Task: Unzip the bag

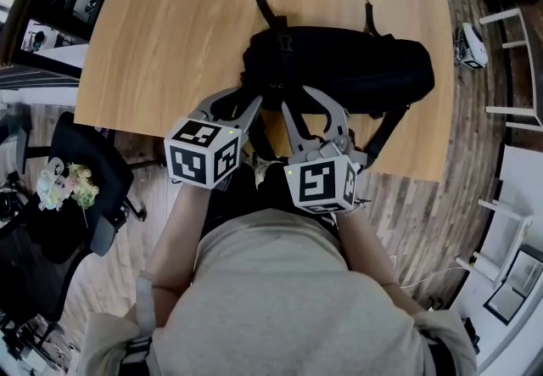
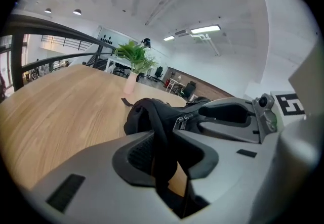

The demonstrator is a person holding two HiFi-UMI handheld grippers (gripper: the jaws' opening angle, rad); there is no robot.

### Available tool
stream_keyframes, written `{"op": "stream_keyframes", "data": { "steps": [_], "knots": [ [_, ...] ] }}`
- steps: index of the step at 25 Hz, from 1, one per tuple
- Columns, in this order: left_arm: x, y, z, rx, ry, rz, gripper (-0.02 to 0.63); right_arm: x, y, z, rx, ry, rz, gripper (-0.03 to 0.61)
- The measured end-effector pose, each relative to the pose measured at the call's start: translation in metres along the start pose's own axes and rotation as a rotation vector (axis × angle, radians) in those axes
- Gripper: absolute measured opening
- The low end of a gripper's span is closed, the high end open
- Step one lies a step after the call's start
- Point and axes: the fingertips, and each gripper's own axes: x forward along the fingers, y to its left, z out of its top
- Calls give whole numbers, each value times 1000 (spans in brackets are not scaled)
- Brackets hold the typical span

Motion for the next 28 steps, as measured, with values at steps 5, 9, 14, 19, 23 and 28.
{"op": "stream_keyframes", "data": {
  "steps": [5, 9, 14, 19, 23, 28],
  "knots": [
    [-1, -2, 0, -13, -18, -8, 71, 8, 15, 5, -175, 4, -5, 133],
    [-2, -2, 2, -12, -13, -21, 67, 15, 25, 5, -248, 11, -2, 133],
    [-4, -2, 2, -15, -15, -22, 64, 19, 29, 2, -252, 16, 15, 153],
    [-3, -3, 3, -18, -19, -29, 60, 25, 28, -2, -232, 22, 48, 170],
    [-3, -3, 2, -18, -20, -32, 55, 32, 29, -5, -230, 31, 75, 175],
    [-3, -6, 2, -13, -15, -31, 52, 35, 29, -8, -235, 35, 106, 175]
  ]
}}
